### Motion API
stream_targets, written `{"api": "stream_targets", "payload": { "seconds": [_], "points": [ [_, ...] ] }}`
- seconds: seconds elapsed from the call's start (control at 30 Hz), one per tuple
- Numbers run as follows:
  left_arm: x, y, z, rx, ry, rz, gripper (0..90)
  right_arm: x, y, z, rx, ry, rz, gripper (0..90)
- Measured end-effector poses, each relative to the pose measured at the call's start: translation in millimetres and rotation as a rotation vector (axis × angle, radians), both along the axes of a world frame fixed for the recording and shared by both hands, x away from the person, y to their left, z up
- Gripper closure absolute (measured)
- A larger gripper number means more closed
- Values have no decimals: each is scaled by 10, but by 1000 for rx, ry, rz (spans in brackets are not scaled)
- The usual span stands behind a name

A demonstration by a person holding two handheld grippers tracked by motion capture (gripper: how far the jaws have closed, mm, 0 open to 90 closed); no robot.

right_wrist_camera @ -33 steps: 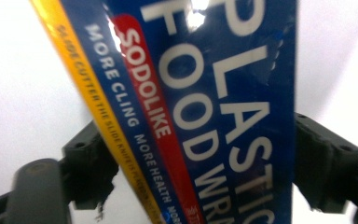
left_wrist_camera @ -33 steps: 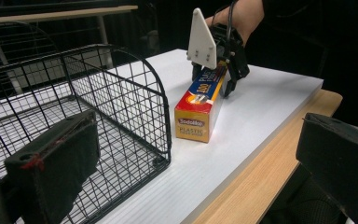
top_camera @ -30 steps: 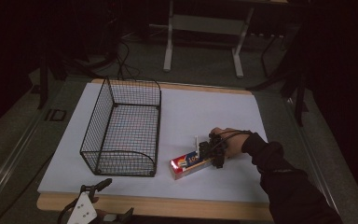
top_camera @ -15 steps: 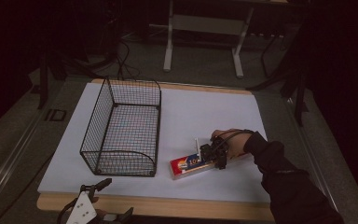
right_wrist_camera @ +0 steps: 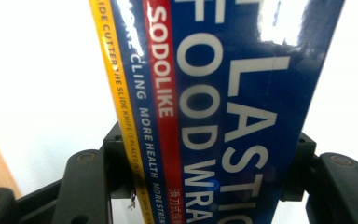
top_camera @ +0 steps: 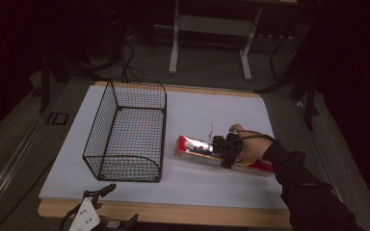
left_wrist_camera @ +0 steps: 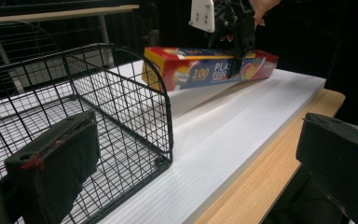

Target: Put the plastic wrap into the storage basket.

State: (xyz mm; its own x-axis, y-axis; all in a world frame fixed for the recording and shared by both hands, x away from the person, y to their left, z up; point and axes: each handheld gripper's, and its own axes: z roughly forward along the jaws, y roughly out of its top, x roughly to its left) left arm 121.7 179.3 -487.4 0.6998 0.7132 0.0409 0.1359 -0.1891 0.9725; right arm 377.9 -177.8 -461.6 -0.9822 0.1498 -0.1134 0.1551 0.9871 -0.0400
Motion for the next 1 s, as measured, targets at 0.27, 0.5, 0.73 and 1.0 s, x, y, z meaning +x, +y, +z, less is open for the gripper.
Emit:
{"api": "stream_targets", "payload": {
  "seconds": [0.27,0.5,0.73,1.0],
  "points": [
    [-5,5,4,-6,-1,1,1,-4,-29,181,61,7,-100,390],
    [-8,-1,5,-7,-3,-4,1,-33,51,453,172,22,-229,392],
    [-13,-7,5,-9,-4,-7,1,5,267,769,255,2,-365,393],
    [-29,-18,9,5,-11,-16,1,71,611,1134,345,-114,-417,393]
  ]
}}
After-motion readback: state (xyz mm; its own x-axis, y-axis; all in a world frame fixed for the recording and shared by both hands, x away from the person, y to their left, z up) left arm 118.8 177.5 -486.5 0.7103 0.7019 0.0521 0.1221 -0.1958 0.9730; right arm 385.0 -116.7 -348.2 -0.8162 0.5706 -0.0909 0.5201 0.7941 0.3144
